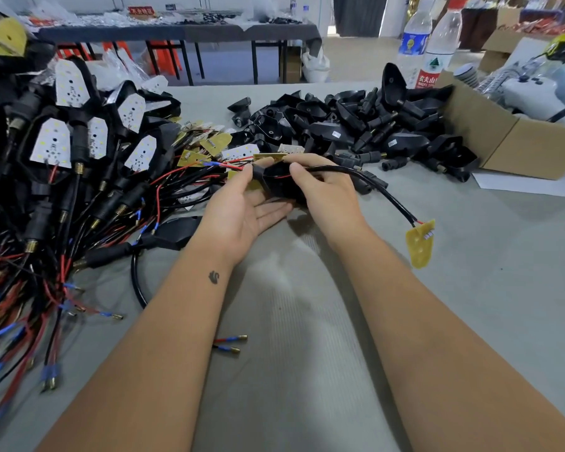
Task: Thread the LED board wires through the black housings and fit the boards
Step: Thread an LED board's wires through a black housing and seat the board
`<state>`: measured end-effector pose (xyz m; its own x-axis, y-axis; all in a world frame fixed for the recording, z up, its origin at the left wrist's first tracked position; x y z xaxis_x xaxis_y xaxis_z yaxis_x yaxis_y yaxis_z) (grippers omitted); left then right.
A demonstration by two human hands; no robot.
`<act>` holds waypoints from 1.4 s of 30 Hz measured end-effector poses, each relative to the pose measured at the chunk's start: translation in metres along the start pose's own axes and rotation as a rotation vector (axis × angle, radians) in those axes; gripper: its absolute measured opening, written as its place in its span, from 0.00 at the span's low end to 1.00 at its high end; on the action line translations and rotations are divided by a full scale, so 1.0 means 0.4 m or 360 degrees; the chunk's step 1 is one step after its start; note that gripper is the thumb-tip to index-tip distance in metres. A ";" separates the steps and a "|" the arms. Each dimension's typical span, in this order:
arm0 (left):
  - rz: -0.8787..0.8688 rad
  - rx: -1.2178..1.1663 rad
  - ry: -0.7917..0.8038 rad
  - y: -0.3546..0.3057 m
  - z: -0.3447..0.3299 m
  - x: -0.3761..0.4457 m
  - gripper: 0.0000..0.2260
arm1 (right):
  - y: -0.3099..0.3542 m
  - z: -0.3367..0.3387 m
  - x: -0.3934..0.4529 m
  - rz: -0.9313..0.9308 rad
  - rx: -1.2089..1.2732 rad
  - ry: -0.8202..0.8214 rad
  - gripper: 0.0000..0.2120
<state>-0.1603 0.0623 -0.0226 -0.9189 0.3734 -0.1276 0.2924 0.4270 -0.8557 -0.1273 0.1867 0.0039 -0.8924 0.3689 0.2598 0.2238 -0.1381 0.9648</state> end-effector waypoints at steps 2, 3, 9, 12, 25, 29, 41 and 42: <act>-0.0053 -0.0128 -0.0082 -0.003 0.011 0.002 0.14 | -0.006 0.002 0.001 -0.0067 0.0208 0.0009 0.07; -0.0088 -0.0192 -0.0115 -0.006 0.016 0.003 0.14 | -0.010 0.005 0.004 -0.0127 0.0340 -0.0006 0.07; -0.0167 -0.0222 -0.0199 -0.012 0.025 0.004 0.15 | -0.035 0.066 0.005 -0.0345 0.0684 -0.0386 0.04; -0.0095 -0.0159 -0.0133 0.006 -0.002 0.004 0.16 | -0.028 0.073 -0.004 -0.0287 0.0649 -0.0395 0.07; -0.0240 -0.0075 -0.0186 -0.009 -0.003 0.001 0.15 | -0.013 0.019 -0.013 -0.0241 0.0596 -0.0143 0.06; -0.0214 -0.0097 -0.0148 -0.012 -0.002 0.000 0.14 | -0.024 0.031 -0.010 -0.0339 0.0845 -0.0185 0.06; -0.0344 0.0207 -0.0155 -0.015 -0.012 -0.005 0.14 | -0.025 0.001 -0.024 -0.0434 0.0553 0.0102 0.06; -0.0372 0.0190 -0.0178 -0.017 -0.011 -0.006 0.14 | -0.026 0.013 -0.023 -0.0398 0.0404 0.0052 0.07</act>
<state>-0.1590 0.0622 -0.0143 -0.9831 0.1803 0.0310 0.0422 0.3882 -0.9206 -0.1193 0.1895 -0.0083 -0.9431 0.3322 0.0169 0.0834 0.1869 0.9788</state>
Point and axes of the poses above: each hand's wrist, its own x-axis towards the middle knuckle, its own z-axis out of the back of the hand, y = z × x, the point moved 7 cm from there along x, towards the middle knuckle, and after that the axes turned 2 degrees about x, right-handed, at the moved point
